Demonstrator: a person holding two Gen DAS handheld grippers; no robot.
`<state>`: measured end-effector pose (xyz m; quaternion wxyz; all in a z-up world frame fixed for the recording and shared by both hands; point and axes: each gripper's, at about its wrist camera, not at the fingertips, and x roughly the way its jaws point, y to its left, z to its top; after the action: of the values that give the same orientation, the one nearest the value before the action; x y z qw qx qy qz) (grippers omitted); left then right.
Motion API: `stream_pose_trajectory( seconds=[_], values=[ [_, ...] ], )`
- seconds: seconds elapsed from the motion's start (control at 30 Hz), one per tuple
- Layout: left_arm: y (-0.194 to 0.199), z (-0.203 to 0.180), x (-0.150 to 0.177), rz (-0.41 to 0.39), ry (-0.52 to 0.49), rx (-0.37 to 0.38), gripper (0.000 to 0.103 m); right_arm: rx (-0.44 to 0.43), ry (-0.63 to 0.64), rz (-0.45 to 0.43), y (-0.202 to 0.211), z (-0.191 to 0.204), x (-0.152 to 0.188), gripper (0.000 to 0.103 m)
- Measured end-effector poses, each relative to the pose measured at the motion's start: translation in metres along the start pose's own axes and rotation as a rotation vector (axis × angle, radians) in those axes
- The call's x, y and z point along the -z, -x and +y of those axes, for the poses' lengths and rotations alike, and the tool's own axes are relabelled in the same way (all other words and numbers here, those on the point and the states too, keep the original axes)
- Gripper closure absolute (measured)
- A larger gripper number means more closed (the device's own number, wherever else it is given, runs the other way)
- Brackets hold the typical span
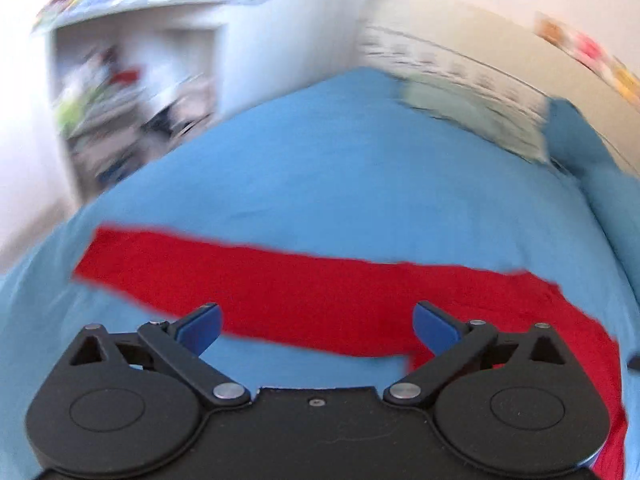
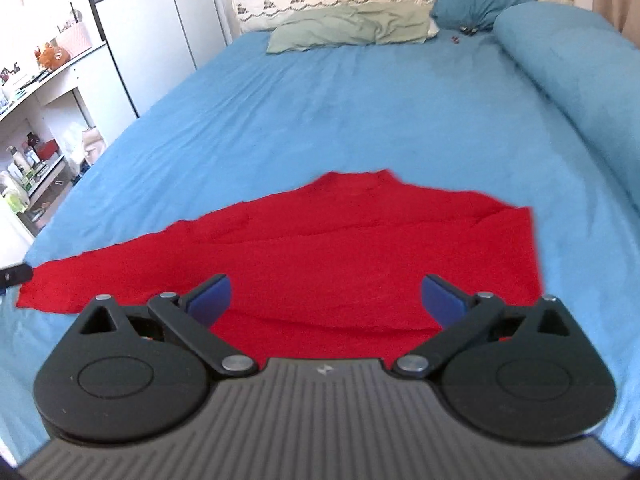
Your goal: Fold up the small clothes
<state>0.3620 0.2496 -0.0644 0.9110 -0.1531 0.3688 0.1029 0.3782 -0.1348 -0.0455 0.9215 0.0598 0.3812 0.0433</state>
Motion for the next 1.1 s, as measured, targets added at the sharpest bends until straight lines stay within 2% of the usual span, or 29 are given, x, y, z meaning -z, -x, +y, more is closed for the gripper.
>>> stream_pose_trajectory(
  seconds=[0.1, 0.17, 0.33, 0.4, 0.47, 0.57, 0.67, 0.73, 0.8, 0.83, 0.9, 0.97, 1.1],
  values=[
    [-0.013, 0.062, -0.004, -0.006, 0.154, -0.011, 0.002, 0.034, 0.022, 0.002, -0.007, 0.038, 0.008, 0.000],
    [-0.027, 0.096, -0.008, -0.014, 0.199, -0.026, 0.004, 0.065, 0.023, -0.002, -0.016, 0.059, 0.014, 0.000],
    [-0.079, 0.151, -0.012, 0.025, 0.248, -0.035, 0.024, 0.112, -0.037, 0.035, -0.038, 0.097, 0.033, 0.000],
    [-0.098, 0.167, -0.008, 0.059, 0.275, -0.043, 0.038, 0.127, -0.057, 0.045, -0.044, 0.106, 0.040, 0.000],
    [-0.112, 0.178, -0.003, 0.088, 0.310, -0.037, 0.042, 0.129, -0.077, 0.053, -0.049, 0.114, 0.046, 0.000],
    [-0.111, 0.176, 0.001, 0.057, 0.291, -0.039, 0.042, 0.134, -0.085, 0.057, -0.053, 0.121, 0.051, 0.000],
    [-0.113, 0.169, -0.003, 0.043, 0.254, -0.076, 0.048, 0.141, -0.083, 0.062, -0.057, 0.121, 0.053, 0.000],
    [-0.122, 0.168, -0.004, 0.036, 0.236, -0.104, 0.059, 0.143, -0.084, 0.057, -0.059, 0.118, 0.051, 0.000],
    [-0.126, 0.168, -0.008, 0.033, 0.231, -0.138, 0.090, 0.140, -0.088, 0.052, -0.062, 0.112, 0.049, 0.000],
    [-0.129, 0.170, -0.009, 0.035, 0.240, -0.148, 0.094, 0.140, -0.089, 0.050, -0.064, 0.110, 0.049, 0.000],
    [-0.134, 0.173, -0.014, 0.049, 0.273, -0.147, 0.097, 0.138, -0.096, 0.038, -0.064, 0.102, 0.048, 0.000],
    [-0.129, 0.163, -0.019, 0.039, 0.247, -0.166, 0.097, 0.132, -0.111, 0.023, -0.063, 0.090, 0.046, 0.000],
    [-0.099, 0.121, -0.040, -0.053, 0.166, -0.130, 0.097, 0.124, -0.156, 0.004, -0.059, 0.061, 0.042, 0.000]
  ],
)
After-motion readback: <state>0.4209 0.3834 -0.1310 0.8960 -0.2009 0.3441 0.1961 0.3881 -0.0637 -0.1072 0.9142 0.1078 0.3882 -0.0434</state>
